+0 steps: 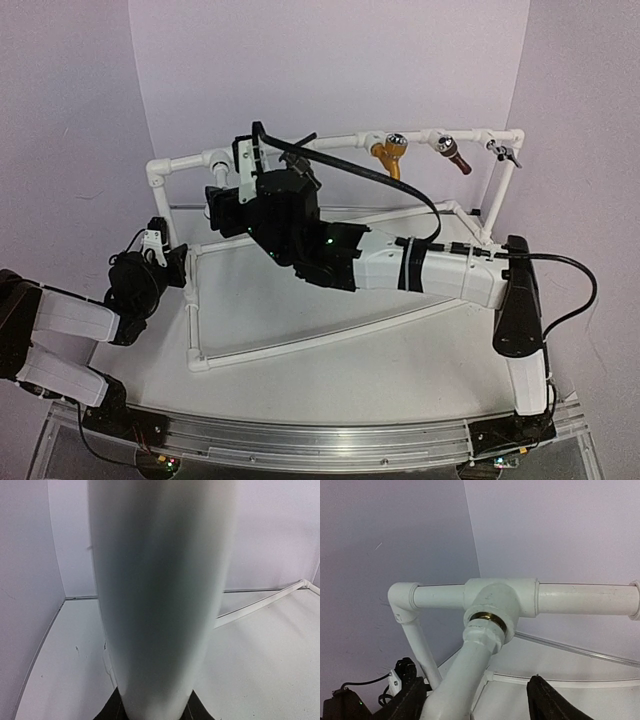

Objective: Install the water faucets
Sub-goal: Place the adaptor at the water faucet.

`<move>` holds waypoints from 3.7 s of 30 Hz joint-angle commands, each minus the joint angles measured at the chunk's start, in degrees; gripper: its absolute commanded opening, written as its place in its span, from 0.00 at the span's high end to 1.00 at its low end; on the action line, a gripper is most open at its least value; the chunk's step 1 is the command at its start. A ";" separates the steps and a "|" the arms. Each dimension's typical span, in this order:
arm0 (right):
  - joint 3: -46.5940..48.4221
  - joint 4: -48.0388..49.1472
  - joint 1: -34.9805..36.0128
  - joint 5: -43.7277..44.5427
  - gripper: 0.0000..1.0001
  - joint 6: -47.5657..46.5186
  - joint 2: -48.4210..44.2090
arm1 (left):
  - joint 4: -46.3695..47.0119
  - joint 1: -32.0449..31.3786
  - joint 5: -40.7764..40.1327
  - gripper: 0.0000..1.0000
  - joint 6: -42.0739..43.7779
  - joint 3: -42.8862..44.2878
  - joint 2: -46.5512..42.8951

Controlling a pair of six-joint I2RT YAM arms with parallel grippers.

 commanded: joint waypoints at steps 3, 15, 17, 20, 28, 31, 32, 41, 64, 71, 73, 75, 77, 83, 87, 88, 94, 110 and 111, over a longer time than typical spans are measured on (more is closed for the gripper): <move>-7.07 -8.11 -2.41 -8.00 0.02 -14.40 -12.32 | 0.40 -2.10 8.75 1.00 -1.84 1.81 0.26; -18.49 -19.98 0.72 -10.68 0.02 -39.53 -23.78 | 0.37 -2.09 8.73 1.00 -1.86 1.72 0.62; -20.53 -20.04 3.01 -5.99 0.02 -48.06 -24.17 | 0.32 -2.11 8.75 1.00 -1.84 1.81 0.71; -21.93 -20.04 5.70 2.05 0.02 -62.80 -23.16 | 0.31 -2.13 8.74 1.00 -1.78 1.93 0.89; -20.57 -27.56 8.27 9.60 0.02 -86.07 -18.21 | 0.18 -2.15 8.75 1.00 -1.75 1.63 0.20; -20.02 -31.06 8.69 9.64 0.02 -92.01 -17.41 | 0.17 -2.11 8.74 1.00 -1.69 1.76 0.28; -19.78 -31.45 8.81 9.16 0.02 -93.67 -17.37 | 0.19 -2.12 8.75 1.00 -1.71 1.77 0.33; -10.40 -31.77 8.62 -4.24 0.02 -79.00 -17.36 | 0.15 -2.11 8.75 1.00 -1.56 1.63 -0.06; -14.33 -21.13 5.78 -8.41 0.04 -87.72 -15.08 | -0.26 -2.15 8.75 1.00 -1.66 1.87 0.24; -7.69 -17.37 6.17 -5.76 0.06 -96.41 -10.61 | -0.23 -2.09 8.74 1.00 -1.58 2.03 0.49; -5.17 -16.88 6.10 -3.31 0.06 -101.77 -8.19 | -0.14 -2.09 8.75 1.00 -1.57 2.10 0.65; -3.78 -15.96 6.10 -1.88 0.06 -105.54 -6.80 | -0.07 -2.13 9.92 1.00 -1.59 2.20 0.92; -2.50 -14.56 6.07 -0.56 0.06 -109.45 -5.19 | 0.10 -2.10 10.28 1.00 -1.58 2.20 1.10; 0.52 -9.63 5.28 1.63 0.07 -117.54 -1.55 | 0.23 -2.12 10.24 1.00 -1.57 2.30 1.28; 3.33 -9.15 4.53 1.96 0.08 -119.74 0.52 | 0.22 -2.10 10.24 1.00 -1.52 2.27 1.20; 3.70 -9.08 4.22 1.86 0.08 -119.88 0.77 | 0.17 -2.10 10.24 1.00 -1.53 2.25 1.12; 7.34 -8.68 2.94 2.68 0.12 -121.30 3.29 | 0.18 -2.11 10.24 1.00 -1.49 2.18 1.08; 7.58 -4.24 2.04 4.44 0.46 -120.44 4.81 | 0.13 -2.13 10.34 1.00 -1.49 1.95 0.59; 7.64 -3.64 2.05 4.42 0.49 -119.44 4.95 | 0.10 -2.10 10.27 1.00 -1.50 1.94 0.57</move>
